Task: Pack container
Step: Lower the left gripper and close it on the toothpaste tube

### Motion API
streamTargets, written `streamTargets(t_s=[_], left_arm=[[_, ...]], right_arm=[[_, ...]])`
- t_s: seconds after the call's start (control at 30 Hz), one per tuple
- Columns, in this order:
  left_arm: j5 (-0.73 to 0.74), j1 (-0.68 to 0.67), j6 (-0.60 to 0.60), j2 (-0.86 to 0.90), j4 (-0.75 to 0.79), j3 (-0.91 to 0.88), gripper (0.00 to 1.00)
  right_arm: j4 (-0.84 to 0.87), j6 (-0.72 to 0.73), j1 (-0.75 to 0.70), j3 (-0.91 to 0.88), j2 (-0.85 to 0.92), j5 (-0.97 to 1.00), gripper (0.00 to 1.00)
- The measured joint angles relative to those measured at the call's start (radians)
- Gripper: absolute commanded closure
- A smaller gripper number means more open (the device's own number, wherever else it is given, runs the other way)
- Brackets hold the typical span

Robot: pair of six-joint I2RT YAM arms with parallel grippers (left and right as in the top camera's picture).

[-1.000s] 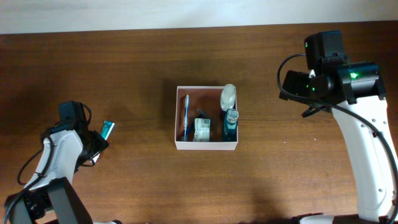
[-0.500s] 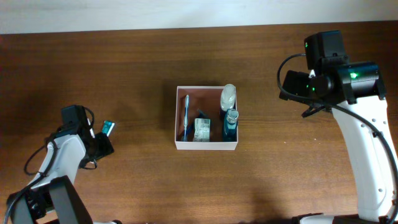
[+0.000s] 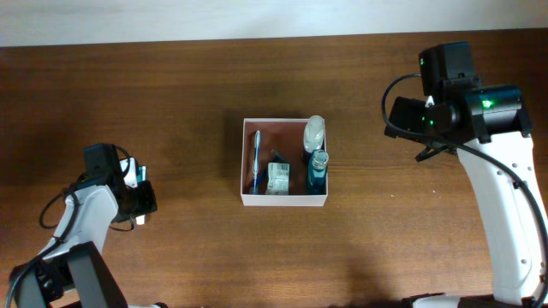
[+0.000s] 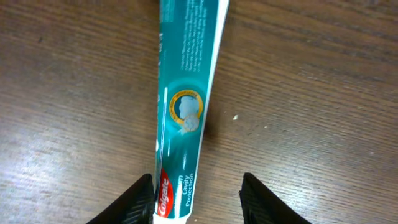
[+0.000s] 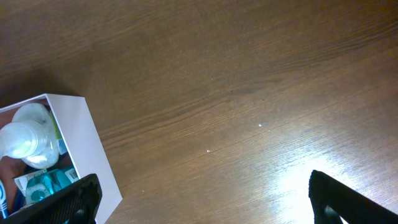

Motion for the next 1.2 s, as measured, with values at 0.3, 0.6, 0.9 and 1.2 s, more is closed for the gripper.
streamTargets(t_s=[0.3,0.6,0.9,1.2], left_arm=[[0.011,0.000,0.010,0.000,0.008,-0.010,0.54],[0.018,0.000,0.010,0.000,0.029,-0.010,0.57],[0.018,0.000,0.008,0.000,0.057,-0.016,0.56],[0.018,0.000,-0.013,0.019,0.077,-0.028,0.56]], right_arm=[[0.000,0.000,0.000,0.000,0.000,0.000,0.02],[0.000,0.000,0.000,0.000,0.000,0.000,0.02],[0.000,0.000,0.000,0.000,0.000,0.000,0.01],[0.000,0.000,0.000,0.000,0.000,0.000,0.01]])
